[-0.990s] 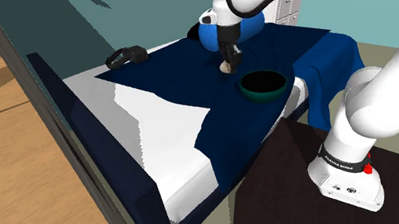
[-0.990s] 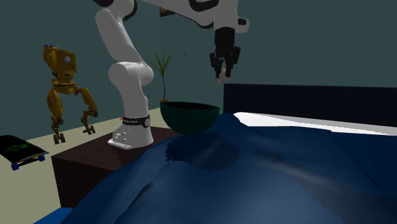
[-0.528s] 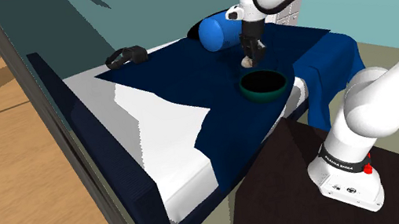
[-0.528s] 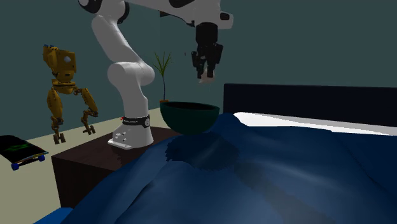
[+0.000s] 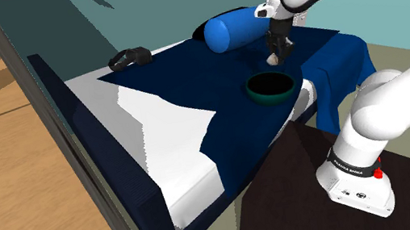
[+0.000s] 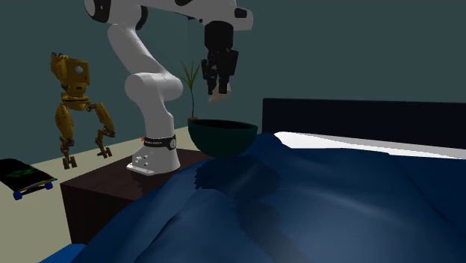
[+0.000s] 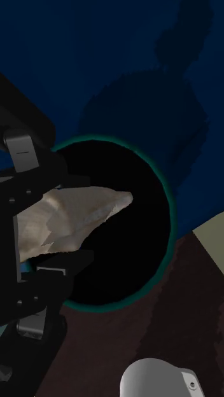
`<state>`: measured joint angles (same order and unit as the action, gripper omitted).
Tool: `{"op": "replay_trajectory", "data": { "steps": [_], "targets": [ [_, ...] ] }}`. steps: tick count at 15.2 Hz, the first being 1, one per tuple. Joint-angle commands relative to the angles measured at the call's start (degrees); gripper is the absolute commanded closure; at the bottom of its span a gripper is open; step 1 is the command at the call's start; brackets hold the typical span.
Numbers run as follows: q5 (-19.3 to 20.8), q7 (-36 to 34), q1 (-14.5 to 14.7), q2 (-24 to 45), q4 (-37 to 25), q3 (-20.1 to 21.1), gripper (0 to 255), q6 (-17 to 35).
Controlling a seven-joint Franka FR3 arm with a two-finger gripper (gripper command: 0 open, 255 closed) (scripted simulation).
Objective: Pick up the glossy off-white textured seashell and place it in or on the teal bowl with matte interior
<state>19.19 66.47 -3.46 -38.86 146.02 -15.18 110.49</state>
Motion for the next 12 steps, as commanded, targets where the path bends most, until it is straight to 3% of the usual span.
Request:
{"op": "replay_trajectory", "data": {
  "steps": [1, 12],
  "targets": [
    [0.72, 0.49, -0.50, -0.23, 1.56, -0.82, 255, 1.47],
    [2.63, -0.96, -1.10, 2.48, 7.99, -2.43, 255, 10.52]
  ]
}}
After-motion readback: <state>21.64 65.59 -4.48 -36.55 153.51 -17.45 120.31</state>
